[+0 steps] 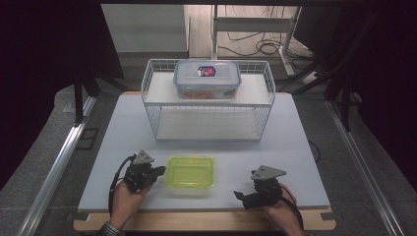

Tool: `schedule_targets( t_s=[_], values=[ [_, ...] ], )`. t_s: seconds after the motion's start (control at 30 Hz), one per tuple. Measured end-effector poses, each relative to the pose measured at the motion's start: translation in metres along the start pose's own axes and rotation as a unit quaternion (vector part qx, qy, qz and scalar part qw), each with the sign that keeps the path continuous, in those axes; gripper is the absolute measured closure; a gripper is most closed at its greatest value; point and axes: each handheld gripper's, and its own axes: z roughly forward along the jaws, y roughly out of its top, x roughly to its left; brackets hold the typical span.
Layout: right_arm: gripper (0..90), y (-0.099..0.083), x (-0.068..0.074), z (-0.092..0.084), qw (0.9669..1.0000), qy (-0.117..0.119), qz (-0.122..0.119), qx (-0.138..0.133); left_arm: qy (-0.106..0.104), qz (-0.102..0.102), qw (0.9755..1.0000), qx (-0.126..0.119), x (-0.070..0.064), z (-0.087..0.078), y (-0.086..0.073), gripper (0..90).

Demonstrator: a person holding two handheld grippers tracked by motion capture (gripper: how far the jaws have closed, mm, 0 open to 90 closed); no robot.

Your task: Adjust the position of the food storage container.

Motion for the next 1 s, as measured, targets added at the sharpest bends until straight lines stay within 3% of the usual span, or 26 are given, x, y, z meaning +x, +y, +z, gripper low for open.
schedule_targets(
  t_s=[0.17, 0.43, 0.77, 0.9, 1.0],
  values=[
    [5.1, -0.001, -0.002, 0.0, 1.0, 0.002, 0.005, -0.001, -0.019, 0.017, 0.9997, 0.0, -0.016, 0.005, 0.003, 89.6],
    [5.1, -0.001, -0.006, -0.003, 0.9998, 0.004, 0.018, -0.012, -0.039, 0.032, 0.9987, 0.002, -0.03, 0.01, 0.006, 89.5],
    [5.1, -0.002, -0.008, -0.002, 0.9996, 0.01, 0.02, -0.015, -0.074, 0.062, 0.9953, 0.008, -0.051, 0.017, 0.012, 89.3],
    [5.1, -0.002, -0.008, -0.003, 0.9996, 0.01, 0.021, -0.015, -0.066, 0.069, 0.9954, 0.012, -0.051, 0.017, 0.012, 83.1],
    [5.1, -0.002, -0.009, -0.004, 0.9996, 0.012, 0.021, -0.017, -0.047, 0.075, 0.996, 0.008, -0.046, 0.014, 0.01, 69.6]
  ],
)
